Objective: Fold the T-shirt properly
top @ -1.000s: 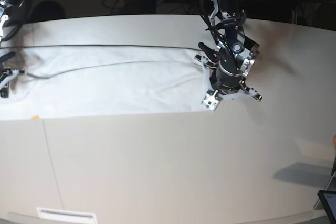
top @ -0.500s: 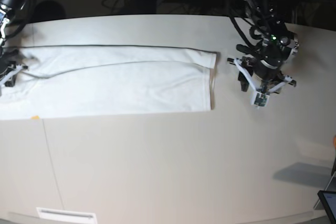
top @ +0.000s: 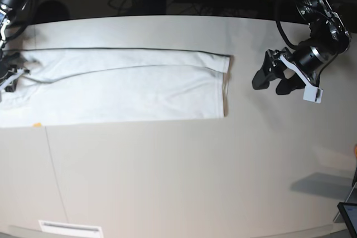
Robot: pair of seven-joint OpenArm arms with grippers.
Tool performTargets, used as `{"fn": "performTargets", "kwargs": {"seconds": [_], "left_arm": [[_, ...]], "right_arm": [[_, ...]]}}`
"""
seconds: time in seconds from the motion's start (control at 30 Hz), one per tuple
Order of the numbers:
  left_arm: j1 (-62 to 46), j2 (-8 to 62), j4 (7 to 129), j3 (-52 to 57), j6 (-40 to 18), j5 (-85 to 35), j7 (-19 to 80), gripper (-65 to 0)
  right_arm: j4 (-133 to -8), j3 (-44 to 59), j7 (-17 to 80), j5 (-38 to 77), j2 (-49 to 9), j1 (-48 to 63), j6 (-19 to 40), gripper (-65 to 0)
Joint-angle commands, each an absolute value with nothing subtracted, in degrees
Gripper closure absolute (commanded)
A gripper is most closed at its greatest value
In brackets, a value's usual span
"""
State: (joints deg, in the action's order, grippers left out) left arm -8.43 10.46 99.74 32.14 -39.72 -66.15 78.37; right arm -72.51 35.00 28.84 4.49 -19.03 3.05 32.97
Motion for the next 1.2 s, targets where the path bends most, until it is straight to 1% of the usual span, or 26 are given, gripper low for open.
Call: {"fn": "performTargets", "kwargs": {"seconds": [0.0, 0.3, 0.37, 0.6, 0.73, 1.0, 1.17], "left_arm": [[-7.96, 11.03, 99.74, 32.31, -40.0, -67.21, 77.58, -55.3], [-7.08, 10.15, 93.23, 24.04, -40.0, -65.36, 77.05, -54.9], [-5.85, 8.4, 92.09, 24.04, -40.0, -63.34, 77.05, -54.9], [-3.38, 6.02, 88.75, 24.04, -40.0, -60.18, 77.05, -54.9], [-1.19, 3.91, 86.55, 23.87, -40.0, -55.78, 77.05, -54.9], [0.4, -0.13, 86.29, 23.78, -40.0, -51.65, 77.32, -54.9], [1.63, -0.66, 85.93, 22.37, -40.0, -50.24, 77.14, -54.8]], "right_arm": [[-73.1, 35.21, 28.7, 4.44, -20.18, 2.77, 33.01, -4.1], [-73.1, 35.21, 28.7, 4.44, -20.18, 2.86, 33.01, -4.1], [-73.1, 35.21, 28.7, 4.44, -20.18, 2.95, 33.01, -4.1], [-73.1, 35.21, 28.7, 4.44, -20.18, 2.95, 33.01, -4.1], [-73.1, 35.21, 28.7, 4.44, -20.18, 2.95, 33.01, -4.1], [-73.1, 35.21, 28.7, 4.44, -20.18, 2.95, 33.01, -4.1], [-73.1, 35.21, 28.7, 4.44, -20.18, 2.95, 33.01, -4.1]]}}
